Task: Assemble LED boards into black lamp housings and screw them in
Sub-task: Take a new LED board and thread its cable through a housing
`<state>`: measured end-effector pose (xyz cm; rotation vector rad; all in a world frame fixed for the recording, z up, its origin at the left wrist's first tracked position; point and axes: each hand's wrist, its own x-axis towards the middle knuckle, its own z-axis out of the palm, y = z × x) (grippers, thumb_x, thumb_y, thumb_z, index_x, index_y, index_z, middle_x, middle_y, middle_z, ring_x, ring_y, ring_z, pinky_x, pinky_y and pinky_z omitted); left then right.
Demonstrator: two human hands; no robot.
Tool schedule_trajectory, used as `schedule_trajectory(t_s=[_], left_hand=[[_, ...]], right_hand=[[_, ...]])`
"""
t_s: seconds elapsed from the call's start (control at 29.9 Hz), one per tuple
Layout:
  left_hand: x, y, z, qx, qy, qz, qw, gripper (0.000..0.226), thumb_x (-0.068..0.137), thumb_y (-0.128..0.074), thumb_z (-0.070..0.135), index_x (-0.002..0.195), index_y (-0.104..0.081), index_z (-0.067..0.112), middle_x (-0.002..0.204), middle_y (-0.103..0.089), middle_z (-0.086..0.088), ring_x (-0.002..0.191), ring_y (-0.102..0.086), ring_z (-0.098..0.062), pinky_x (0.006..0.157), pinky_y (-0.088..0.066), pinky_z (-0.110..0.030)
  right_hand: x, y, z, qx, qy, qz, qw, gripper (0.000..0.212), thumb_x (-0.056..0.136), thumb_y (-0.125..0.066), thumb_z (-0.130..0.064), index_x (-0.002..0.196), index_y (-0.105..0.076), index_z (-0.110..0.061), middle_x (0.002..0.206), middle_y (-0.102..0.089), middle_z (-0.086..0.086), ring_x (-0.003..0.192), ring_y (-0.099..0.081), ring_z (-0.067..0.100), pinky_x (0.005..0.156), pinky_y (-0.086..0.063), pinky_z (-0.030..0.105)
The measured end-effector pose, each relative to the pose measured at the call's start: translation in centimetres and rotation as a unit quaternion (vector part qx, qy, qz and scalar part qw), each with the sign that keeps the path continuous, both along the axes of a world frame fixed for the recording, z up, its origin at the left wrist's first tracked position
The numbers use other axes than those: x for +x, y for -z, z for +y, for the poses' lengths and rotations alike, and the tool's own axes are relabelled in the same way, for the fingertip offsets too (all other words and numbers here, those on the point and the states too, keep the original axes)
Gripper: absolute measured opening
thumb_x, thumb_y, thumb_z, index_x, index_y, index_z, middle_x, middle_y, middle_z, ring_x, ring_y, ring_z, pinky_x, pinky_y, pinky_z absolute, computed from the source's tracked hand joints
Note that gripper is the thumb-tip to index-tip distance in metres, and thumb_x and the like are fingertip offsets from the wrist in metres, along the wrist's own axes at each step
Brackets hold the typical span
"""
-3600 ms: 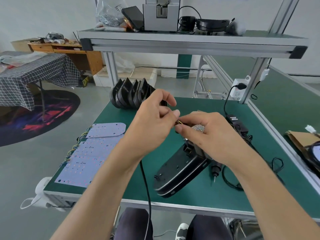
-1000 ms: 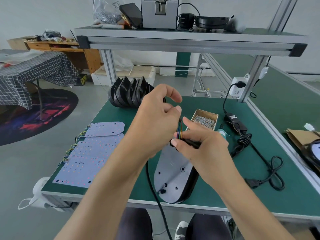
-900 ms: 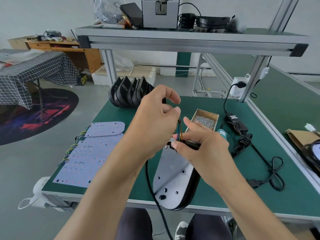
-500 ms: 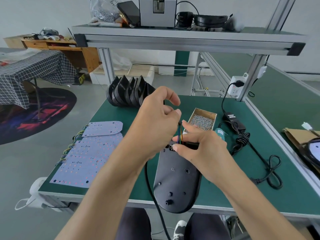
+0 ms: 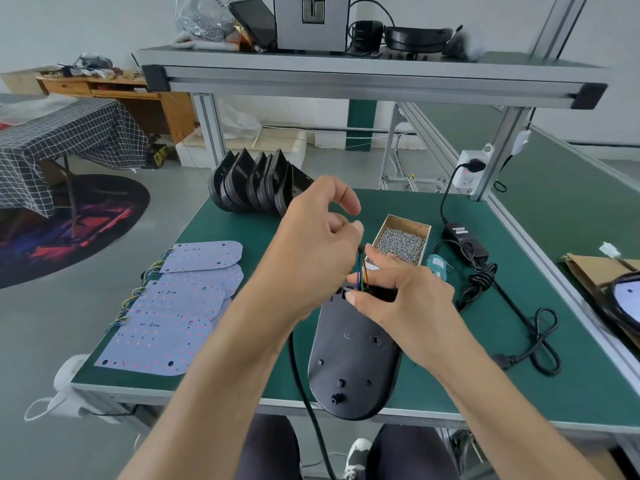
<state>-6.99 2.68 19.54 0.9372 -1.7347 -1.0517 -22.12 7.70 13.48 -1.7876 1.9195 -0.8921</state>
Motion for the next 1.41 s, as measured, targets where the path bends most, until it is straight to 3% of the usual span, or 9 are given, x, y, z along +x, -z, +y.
schedule_trajectory(t_s=[0.13, 0.27, 0.44, 0.57, 0.7, 0.87, 0.97, 1.21, 1.41], left_hand=[[0.1, 0.5, -0.2, 0.002, 0.000, -0.004, 1.000, 0.019, 0.100, -0.056, 0.003, 0.096, -0.051, 0.021, 0.053, -0.044, -0.004, 0.057, -0.037, -0.022, 0.059, -0.040, -0.038], [0.7, 0.7, -0.6, 0.007, -0.005, 0.012, 1.000, 0.018, 0.102, -0.053, 0.002, 0.096, -0.052, 0.018, 0.060, -0.045, -0.010, 0.062, -0.037, -0.025, 0.060, -0.034, -0.033], [2.3, -0.3, -0.9, -0.001, 0.021, 0.046, 0.999, 0.019, 0.105, -0.048, 0.002, 0.099, -0.056, 0.018, 0.068, -0.042, -0.012, 0.060, -0.035, -0.020, 0.049, -0.033, -0.015], [2.8, -0.9, -0.9, 0.027, 0.078, 0.114, 0.990, 0.022, 0.107, -0.047, 0.002, 0.099, -0.058, 0.018, 0.078, -0.044, -0.013, 0.053, -0.040, -0.006, 0.048, -0.030, -0.014], [2.6, -1.2, -1.2, 0.044, 0.127, 0.173, 0.976, 0.012, 0.103, -0.049, 0.008, 0.100, -0.057, 0.016, 0.069, -0.047, -0.001, 0.048, -0.036, -0.004, 0.047, -0.026, -0.014], [3.6, -0.9, -2.2, 0.099, 0.143, 0.283, 0.943, 0.011, 0.101, -0.049, 0.009, 0.097, -0.054, 0.017, 0.063, -0.042, 0.003, 0.050, -0.021, -0.008, 0.046, -0.015, -0.022], [4.0, -0.2, -2.9, 0.127, 0.117, 0.314, 0.933, 0.020, 0.106, -0.042, 0.007, 0.095, -0.054, 0.018, 0.064, -0.042, 0.002, 0.048, -0.023, -0.007, 0.045, -0.017, -0.020], [5.6, 3.2, -4.0, -0.007, -0.108, 0.015, 0.994, 0.033, 0.108, -0.040, 0.001, 0.095, -0.064, 0.019, 0.064, -0.063, 0.006, 0.061, -0.055, -0.011, 0.059, -0.044, -0.020], [4.1, 3.9, -1.6, -0.190, -0.117, -0.120, 0.967, 0.018, 0.104, -0.056, 0.025, 0.107, -0.073, 0.024, 0.086, -0.072, 0.015, 0.068, -0.058, 0.012, 0.062, -0.039, -0.002]], right_hand=[[0.0, 0.7, -0.2, -0.006, 0.003, 0.020, 1.000, 0.012, 0.091, -0.074, -0.045, 0.101, -0.080, -0.042, 0.159, -0.042, -0.025, 0.146, -0.032, -0.008, 0.097, -0.010, 0.025], [-0.5, 0.6, 0.2, -0.023, -0.040, 0.025, 0.999, 0.019, 0.087, -0.074, -0.053, 0.106, -0.072, -0.052, 0.148, -0.055, -0.028, 0.117, -0.027, -0.039, 0.101, -0.010, 0.021], [-3.4, 0.2, 0.7, -0.032, -0.152, -0.058, 0.986, 0.087, 0.073, -0.073, -0.078, 0.151, -0.040, -0.060, 0.142, -0.057, -0.035, 0.140, -0.047, -0.005, 0.122, -0.032, 0.037], [-4.2, 2.3, 0.1, -0.065, -0.227, -0.340, 0.911, 0.098, 0.080, -0.083, -0.063, 0.161, -0.038, -0.033, 0.162, -0.047, -0.003, 0.152, -0.041, 0.024, 0.124, -0.030, 0.057], [-1.9, 4.2, -0.8, -0.029, -0.282, -0.434, 0.855, 0.094, 0.093, -0.076, -0.050, 0.167, -0.021, -0.031, 0.165, -0.040, 0.012, 0.153, -0.038, 0.035, 0.124, -0.029, 0.058], [-0.2, 4.6, -1.9, -0.001, -0.221, -0.504, 0.835, 0.102, 0.085, -0.078, -0.061, 0.163, -0.032, -0.014, 0.153, -0.057, 0.008, 0.141, -0.054, 0.027, 0.110, -0.050, 0.043], [1.0, 4.8, -1.8, 0.000, -0.233, -0.508, 0.829, 0.110, 0.086, -0.076, -0.062, 0.166, -0.018, -0.012, 0.164, -0.042, 0.015, 0.152, -0.039, 0.034, 0.122, -0.034, 0.059], [1.0, 2.0, -1.6, -0.059, -0.127, -0.545, 0.827, 0.082, 0.076, -0.067, -0.084, 0.150, -0.048, -0.053, 0.138, -0.068, 0.004, 0.117, -0.066, 0.023, 0.084, -0.059, 0.041], [1.1, 0.4, -1.8, -0.060, -0.122, -0.510, 0.850, 0.081, 0.071, -0.065, -0.090, 0.144, -0.053, -0.057, 0.132, -0.071, -0.001, 0.116, -0.066, 0.019, 0.088, -0.057, 0.041]])
